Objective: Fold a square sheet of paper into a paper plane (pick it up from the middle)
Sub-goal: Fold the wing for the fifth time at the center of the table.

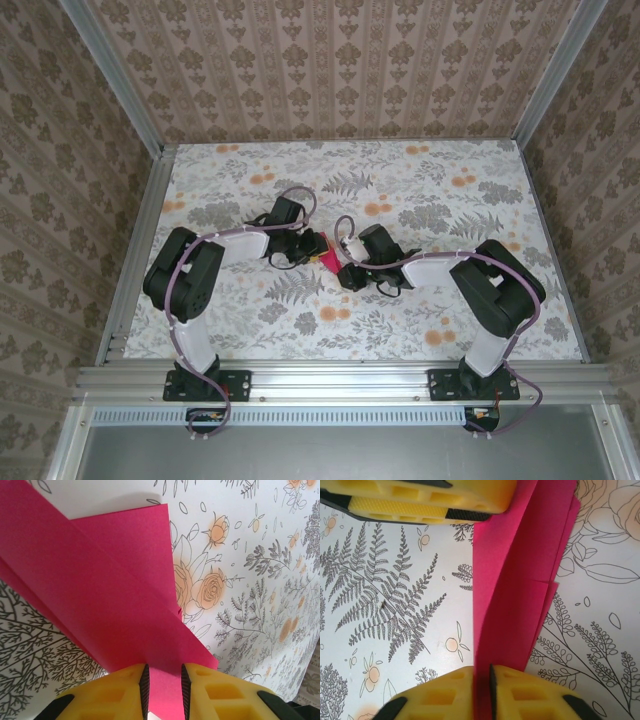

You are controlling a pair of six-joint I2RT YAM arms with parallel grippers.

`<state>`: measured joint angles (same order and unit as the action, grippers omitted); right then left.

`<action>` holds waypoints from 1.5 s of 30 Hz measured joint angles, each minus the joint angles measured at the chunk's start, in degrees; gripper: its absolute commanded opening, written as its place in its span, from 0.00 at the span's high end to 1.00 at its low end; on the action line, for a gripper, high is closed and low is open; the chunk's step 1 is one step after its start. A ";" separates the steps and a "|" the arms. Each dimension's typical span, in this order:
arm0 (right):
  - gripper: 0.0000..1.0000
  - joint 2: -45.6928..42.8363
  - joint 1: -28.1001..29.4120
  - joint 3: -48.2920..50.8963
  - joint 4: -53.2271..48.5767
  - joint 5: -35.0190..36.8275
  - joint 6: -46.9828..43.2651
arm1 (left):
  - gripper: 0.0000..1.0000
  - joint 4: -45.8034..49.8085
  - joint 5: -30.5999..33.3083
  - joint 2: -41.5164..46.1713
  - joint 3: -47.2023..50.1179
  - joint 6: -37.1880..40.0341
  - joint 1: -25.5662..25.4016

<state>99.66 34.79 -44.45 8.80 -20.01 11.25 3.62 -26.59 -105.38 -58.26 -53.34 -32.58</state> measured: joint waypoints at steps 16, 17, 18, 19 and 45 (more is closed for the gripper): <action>0.96 1.40 -3.26 1.18 7.85 -10.80 13.31 | 0.69 -3.39 -1.44 2.01 1.20 1.31 -0.02; 0.96 1.64 -3.28 1.18 8.02 -11.15 13.99 | 0.69 -3.69 -1.73 2.29 1.40 1.49 -0.04; 0.96 1.90 -3.30 1.18 8.13 -11.56 14.56 | 0.69 -4.11 -1.97 2.56 1.64 1.62 -0.13; 0.96 2.23 -3.30 1.18 8.22 -11.87 14.99 | 0.69 -4.33 -2.19 2.82 1.86 1.77 -0.22; 0.96 6.34 -5.86 0.68 9.25 -16.85 23.56 | 0.69 -7.91 -3.87 3.48 4.94 3.69 -1.27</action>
<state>106.00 28.93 -43.77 18.04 -36.86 34.81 -4.29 -30.46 -101.91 -53.32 -49.65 -33.85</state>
